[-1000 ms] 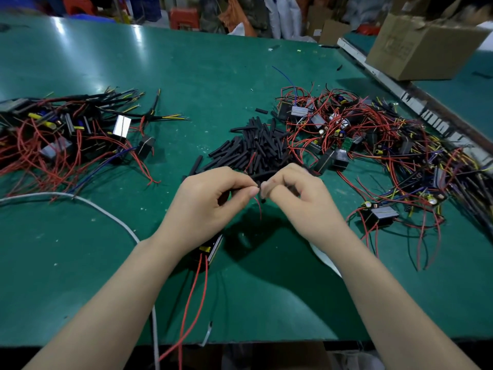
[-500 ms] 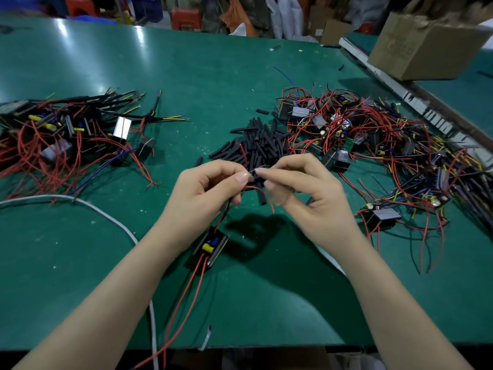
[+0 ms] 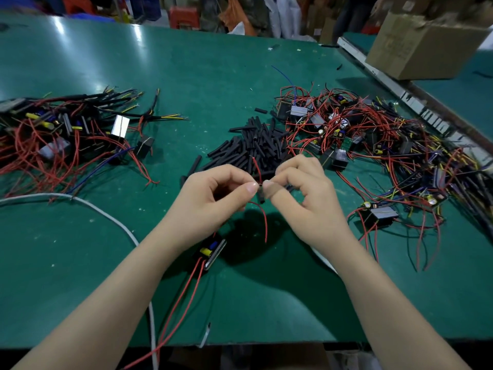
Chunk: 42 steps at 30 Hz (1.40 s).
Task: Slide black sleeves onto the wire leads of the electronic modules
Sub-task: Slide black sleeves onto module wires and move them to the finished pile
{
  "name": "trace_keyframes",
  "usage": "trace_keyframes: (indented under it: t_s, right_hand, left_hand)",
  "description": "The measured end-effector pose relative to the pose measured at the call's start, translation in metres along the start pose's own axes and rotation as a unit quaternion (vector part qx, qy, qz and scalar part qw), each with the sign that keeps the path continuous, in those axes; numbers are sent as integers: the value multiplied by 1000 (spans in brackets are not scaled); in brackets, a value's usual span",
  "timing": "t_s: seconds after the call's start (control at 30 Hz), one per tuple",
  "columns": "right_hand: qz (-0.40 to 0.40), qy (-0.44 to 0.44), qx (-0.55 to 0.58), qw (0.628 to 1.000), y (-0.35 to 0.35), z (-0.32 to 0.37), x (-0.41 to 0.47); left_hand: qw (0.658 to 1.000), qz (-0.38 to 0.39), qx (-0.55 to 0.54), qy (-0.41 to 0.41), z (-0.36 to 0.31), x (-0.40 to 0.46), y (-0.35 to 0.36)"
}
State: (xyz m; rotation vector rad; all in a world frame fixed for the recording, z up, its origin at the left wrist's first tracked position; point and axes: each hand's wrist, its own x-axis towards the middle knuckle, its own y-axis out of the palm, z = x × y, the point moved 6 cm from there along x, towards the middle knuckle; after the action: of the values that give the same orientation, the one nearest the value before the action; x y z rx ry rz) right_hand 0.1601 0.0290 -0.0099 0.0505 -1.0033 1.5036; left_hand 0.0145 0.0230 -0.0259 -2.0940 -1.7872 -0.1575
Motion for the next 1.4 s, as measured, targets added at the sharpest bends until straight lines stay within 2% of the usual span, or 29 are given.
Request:
trace_keyframes:
  t_s: [0.1,0.17,0.23,0.3,0.4,0.47,0.53,0.8,0.97,1.07,1.2,1.33,1.4]
  right_hand:
    - [95,157,96,978,10,-11,0]
    - [118,200,175,957,12,-13,1]
    - [95,204,217,950,6,-16,1]
    - [45,176,222,958,-3,-18,2]
    - [-16,45,96,994,-17,-13,1]
    - [-33,-54,18,998,-17,-4,-1]
    - [-47,-114,-34,992,-14,2,-3]
    - [-63,-150,-54,985,-5,8,-5]
    - [-35,-38,76,996,3,6,-1]
    - [4,50,181,982,5,-1,3]
    - [25,117,177,977,8,-7,5]
    - [67,272,198,939,18,-19,3]
    - [85,303,197,929,20,-21,1]
  left_hand:
    - [991,-14,112,70,-6,-1,1]
    - [993,-20,98,65,-4,-1,0]
    - [996,-36,72,44,-1,0,-3]
    - [997,-54,44,24,2,1,-7]
    - [998,-68,-1,0,4,1,-9]
    - [998,-65,-16,-5,3,1,-8]
    - [998,-59,-35,-12,3,2,-7]
    - [997,-40,-65,-15,-1,3,-3]
    - [998,-17,-57,-23,-1,4,1]
    - [999,-7,-37,-26,1,4,1]
    - [999,13,-20,-23,3,3,3]
    - [999,7,42,8,2,0,2]
    - [996,-4,81,26,0,0,0]
